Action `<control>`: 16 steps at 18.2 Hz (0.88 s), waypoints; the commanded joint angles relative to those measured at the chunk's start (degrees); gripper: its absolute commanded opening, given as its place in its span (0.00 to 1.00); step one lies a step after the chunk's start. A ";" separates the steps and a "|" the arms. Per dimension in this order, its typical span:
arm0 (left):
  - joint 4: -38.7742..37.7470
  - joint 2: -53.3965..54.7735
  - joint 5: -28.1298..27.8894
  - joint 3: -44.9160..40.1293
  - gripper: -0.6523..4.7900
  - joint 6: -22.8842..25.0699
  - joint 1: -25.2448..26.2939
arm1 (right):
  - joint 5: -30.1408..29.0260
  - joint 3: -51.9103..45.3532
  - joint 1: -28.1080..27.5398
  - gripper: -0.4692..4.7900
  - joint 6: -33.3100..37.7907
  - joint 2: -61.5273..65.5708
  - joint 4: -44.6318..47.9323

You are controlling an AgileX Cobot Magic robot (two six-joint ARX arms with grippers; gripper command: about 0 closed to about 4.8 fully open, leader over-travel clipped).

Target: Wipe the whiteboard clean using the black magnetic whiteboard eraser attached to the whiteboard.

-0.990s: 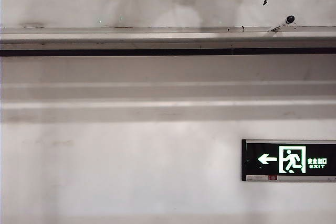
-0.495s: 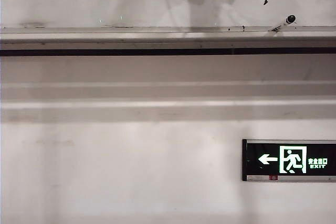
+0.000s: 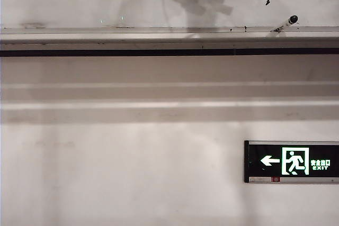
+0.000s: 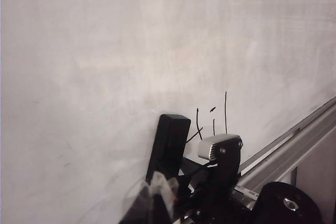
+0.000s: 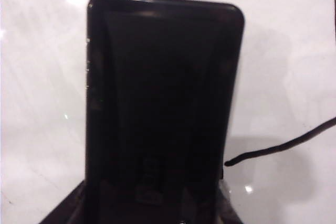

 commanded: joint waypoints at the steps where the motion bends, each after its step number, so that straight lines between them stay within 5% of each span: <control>1: 0.37 -0.24 0.24 0.11 0.11 0.00 -0.07 | -0.48 0.37 -0.83 0.34 -0.83 0.24 -0.15; 6: 0.42 -0.24 0.24 0.11 0.11 0.00 -0.07 | -0.04 0.39 -3.61 0.34 -4.55 -2.93 -4.04; 16: 0.52 -0.24 0.22 0.11 0.11 0.00 -0.07 | -0.52 0.42 -17.79 0.34 -4.57 -8.66 -15.02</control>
